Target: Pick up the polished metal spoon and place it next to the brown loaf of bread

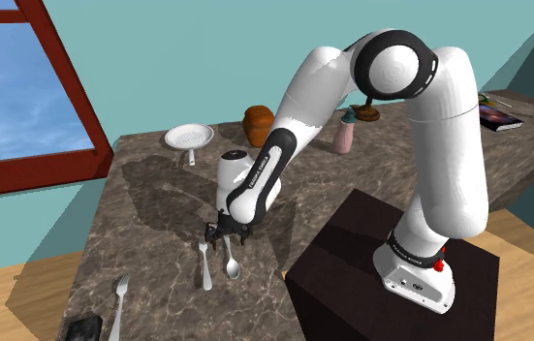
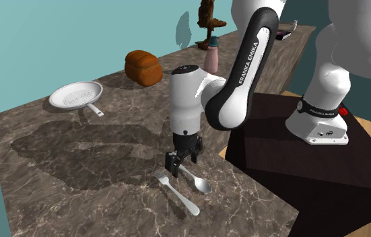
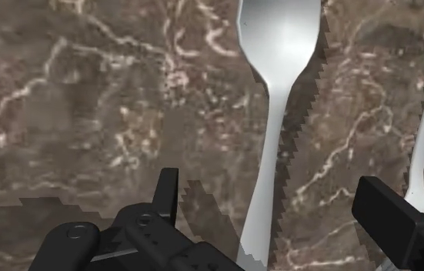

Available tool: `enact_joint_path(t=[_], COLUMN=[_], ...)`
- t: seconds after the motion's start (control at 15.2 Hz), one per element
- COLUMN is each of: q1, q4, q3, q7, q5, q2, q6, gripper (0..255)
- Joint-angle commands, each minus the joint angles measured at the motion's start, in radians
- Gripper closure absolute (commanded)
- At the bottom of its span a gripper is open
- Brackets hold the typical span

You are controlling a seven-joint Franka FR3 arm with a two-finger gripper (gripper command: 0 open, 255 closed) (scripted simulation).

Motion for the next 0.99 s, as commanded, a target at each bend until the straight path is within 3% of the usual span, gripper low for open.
enact_joint_path(t=[0.0, 0.26, 0.33, 0.92], q1=[0.001, 0.001, 0.001, 0.001], q4=[0.001, 0.001, 0.001, 0.001], q3=[0.0, 0.0, 0.0, -0.001], q7=[0.0, 0.0, 0.0, 0.0], q5=[0.0, 0.0, 0.0, 0.0], q2=[0.002, 0.002, 0.002, 0.002], q6=[0.001, 0.001, 0.001, 0.001], gripper=[0, 0, 255, 255])
